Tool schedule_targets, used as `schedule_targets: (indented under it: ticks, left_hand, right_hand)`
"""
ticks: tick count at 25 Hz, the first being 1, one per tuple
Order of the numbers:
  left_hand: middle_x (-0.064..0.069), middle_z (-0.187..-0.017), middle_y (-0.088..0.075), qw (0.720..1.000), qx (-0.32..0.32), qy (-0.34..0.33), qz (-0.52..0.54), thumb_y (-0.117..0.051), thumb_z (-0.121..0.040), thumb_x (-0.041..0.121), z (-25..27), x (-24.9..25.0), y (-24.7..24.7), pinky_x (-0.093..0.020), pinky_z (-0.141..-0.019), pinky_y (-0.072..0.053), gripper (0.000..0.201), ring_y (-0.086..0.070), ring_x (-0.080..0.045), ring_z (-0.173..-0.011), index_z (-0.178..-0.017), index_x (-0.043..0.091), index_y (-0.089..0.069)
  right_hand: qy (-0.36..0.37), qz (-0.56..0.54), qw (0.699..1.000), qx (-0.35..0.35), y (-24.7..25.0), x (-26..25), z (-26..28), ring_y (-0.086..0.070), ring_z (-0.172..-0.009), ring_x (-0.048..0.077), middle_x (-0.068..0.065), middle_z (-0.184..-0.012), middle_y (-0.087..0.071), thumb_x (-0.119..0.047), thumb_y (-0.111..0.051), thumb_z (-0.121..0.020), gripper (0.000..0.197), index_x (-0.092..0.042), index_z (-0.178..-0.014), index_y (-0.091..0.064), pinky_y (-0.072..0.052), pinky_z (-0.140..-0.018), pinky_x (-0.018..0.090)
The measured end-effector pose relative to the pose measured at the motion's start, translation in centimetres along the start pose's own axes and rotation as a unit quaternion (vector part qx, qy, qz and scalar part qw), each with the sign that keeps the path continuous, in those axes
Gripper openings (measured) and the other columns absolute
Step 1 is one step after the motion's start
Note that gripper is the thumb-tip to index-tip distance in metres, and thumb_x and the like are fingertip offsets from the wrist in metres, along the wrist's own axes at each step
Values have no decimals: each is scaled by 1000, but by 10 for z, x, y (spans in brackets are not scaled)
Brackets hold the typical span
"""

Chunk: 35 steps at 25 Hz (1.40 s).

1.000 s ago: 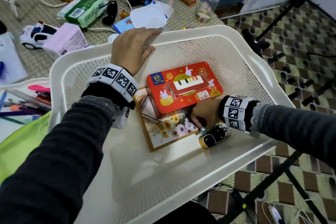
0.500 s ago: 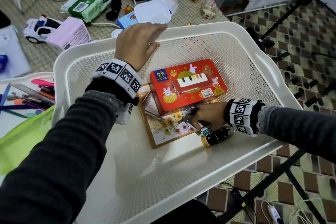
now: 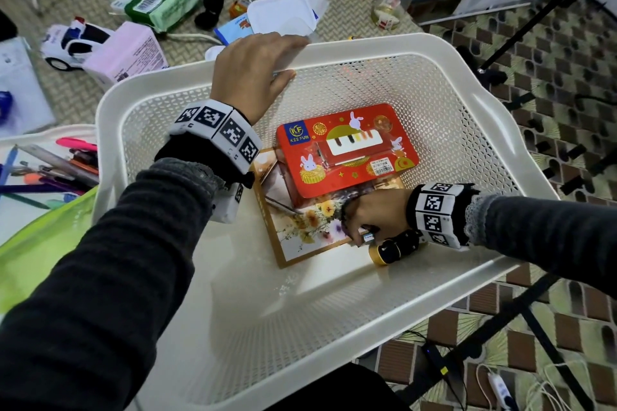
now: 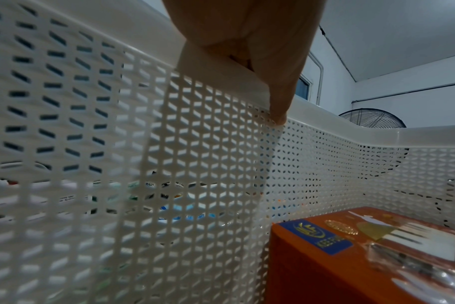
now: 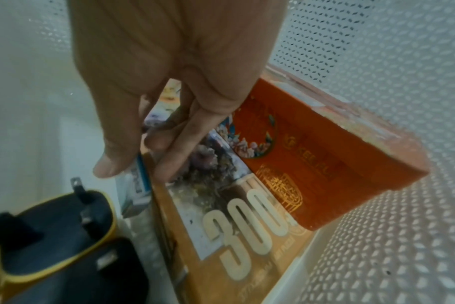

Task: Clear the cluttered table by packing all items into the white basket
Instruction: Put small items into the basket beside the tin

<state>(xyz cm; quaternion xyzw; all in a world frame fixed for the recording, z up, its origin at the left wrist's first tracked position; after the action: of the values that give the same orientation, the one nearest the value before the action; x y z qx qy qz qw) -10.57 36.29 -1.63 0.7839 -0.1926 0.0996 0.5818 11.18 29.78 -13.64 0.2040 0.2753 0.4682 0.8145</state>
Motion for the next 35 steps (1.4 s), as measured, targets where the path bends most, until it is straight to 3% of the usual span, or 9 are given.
schedule_targets:
  ticks: [4, 8, 13, 20, 23, 25, 30, 35]
  left_hand:
    - [-4, -126, -61, 1000, -4, -2, -7, -57, -92, 24, 0, 0, 0, -38, -91, -36, 41, -52, -27, -118, -133, 22, -53]
    - [-5, -125, -62, 1000, 2, -7, -3, -57, -92, 24, 0, -2, 0, -38, -91, -36, 40, -53, -27, -117, -132, 21, -54]
    - [-5, -123, -63, 1000, 4, -11, -9, -57, -92, 24, 0, -1, -1, -37, -89, -35, 40, -53, -27, -115, -132, 21, -54]
    - [-5, -123, -63, 1000, 6, -11, -8, -58, -92, 23, 0, 1, 0, -36, -88, -36, 40, -54, -28, -115, -132, 21, -54]
    - [-4, -120, -64, 1000, 3, -10, -11, -58, -91, 24, 0, 0, -1, -34, -85, -34, 41, -55, -26, -113, -132, 22, -53]
    - [-4, -118, -65, 1000, 4, -10, -8, -59, -90, 23, 1, 0, -1, -34, -85, -35, 41, -56, -26, -110, -132, 23, -54]
    - [-2, -116, -66, 1000, 13, -10, 1, -63, -88, 19, 3, 6, 3, -36, -83, -39, 40, -58, -26, -106, -127, 22, -57]
    - [-1, -122, -64, 999, -7, 22, 25, -62, -86, 13, 7, 14, 7, -35, -91, -37, 43, -56, -25, -111, -128, 21, -57]
  right_hand:
    - [-2, 135, 990, -41, -6, -4, 0, -54, -113, 19, -6, -127, -56, -16, -58, -91, 35, -31, -122, -63, -38, -73, 26]
    - [22, 194, 980, -48, -13, -10, 3, -53, -116, 23, -1, -132, -53, -13, -46, -97, 43, -30, -136, -50, -47, -84, 33]
    - [12, 215, 975, -52, -14, -7, 3, -55, -110, 24, 1, -123, -57, -14, -49, -96, 32, -24, -123, -60, -51, -82, 33]
    - [1, 158, 986, -60, -12, -2, 4, -54, -114, 21, -3, -126, -58, -17, -52, -95, 33, -27, -125, -61, -50, -82, 30]
    - [-21, 81, 996, -19, -2, 1, 7, -60, -105, 15, -9, -113, -67, -23, -58, -90, 24, -29, -109, -71, -51, -80, 27]
    - [-42, 52, 998, 6, 4, 0, 6, -63, -97, 14, -9, -105, -69, -25, -58, -87, 20, -28, -101, -72, -54, -80, 31]
    - [-59, -25, 994, 91, 34, -8, 12, -63, -93, 10, -11, -103, -69, -33, -61, -89, 23, -29, -111, -66, -48, -75, 22]
    - [-71, -132, 966, 210, 73, -8, 39, -63, -87, 8, -9, -98, -70, -34, -63, -88, 20, -28, -107, -68, -50, -77, 27]
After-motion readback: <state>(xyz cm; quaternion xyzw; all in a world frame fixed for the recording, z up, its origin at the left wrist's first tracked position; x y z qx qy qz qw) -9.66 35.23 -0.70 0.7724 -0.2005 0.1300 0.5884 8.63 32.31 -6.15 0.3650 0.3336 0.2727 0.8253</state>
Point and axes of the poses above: each hand's wrist, its own z-axis away from the middle knuckle, its own y-axis out of the back of the hand, x = y × z, the point moved 5 cm from there along -z, towards the middle knuckle
